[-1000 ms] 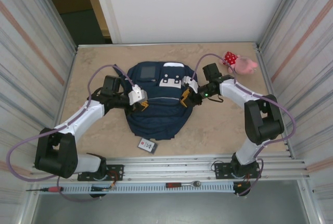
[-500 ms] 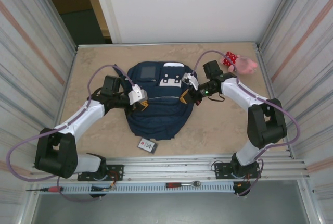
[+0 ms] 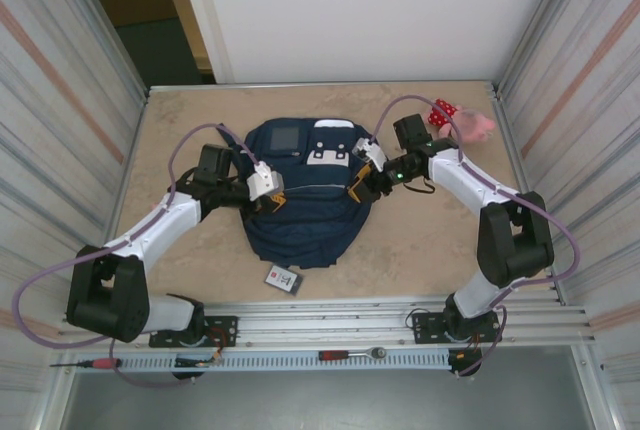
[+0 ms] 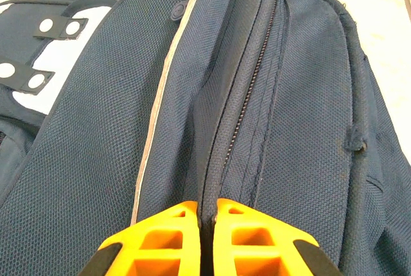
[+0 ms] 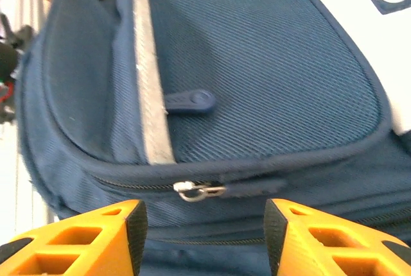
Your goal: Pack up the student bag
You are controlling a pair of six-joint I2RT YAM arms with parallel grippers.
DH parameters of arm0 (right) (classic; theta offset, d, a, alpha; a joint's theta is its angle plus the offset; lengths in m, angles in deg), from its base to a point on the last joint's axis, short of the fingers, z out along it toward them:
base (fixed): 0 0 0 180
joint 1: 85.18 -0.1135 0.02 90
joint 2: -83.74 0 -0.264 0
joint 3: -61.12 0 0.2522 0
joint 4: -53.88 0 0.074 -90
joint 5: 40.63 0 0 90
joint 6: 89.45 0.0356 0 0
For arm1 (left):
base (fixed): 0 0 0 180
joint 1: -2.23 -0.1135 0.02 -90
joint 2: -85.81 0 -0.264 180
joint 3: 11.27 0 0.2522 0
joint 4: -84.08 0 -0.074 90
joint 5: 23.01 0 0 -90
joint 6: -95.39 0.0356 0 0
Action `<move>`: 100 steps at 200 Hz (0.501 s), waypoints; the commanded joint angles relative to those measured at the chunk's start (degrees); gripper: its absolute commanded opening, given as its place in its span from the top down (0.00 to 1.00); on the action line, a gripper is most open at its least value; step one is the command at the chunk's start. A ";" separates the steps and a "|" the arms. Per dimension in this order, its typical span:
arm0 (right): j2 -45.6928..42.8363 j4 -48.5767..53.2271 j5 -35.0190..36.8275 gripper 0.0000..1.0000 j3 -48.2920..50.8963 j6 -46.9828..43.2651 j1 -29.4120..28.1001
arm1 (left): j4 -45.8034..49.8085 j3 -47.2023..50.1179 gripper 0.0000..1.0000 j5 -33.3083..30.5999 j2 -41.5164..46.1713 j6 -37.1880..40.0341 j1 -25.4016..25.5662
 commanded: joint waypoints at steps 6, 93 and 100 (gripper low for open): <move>1.37 -2.94 2.65 0.47 0.84 -6.84 -0.83 | -4.30 -0.62 0.98 3.68 2.02 -1.89 -0.09; 0.66 -9.68 -0.20 0.66 0.86 -1.44 -4.75 | 2.19 -5.12 0.50 -5.03 0.71 -1.78 5.89; 0.27 -10.19 -0.02 0.65 1.21 -0.75 -4.73 | 2.79 -5.86 0.44 -5.26 0.58 -2.14 6.81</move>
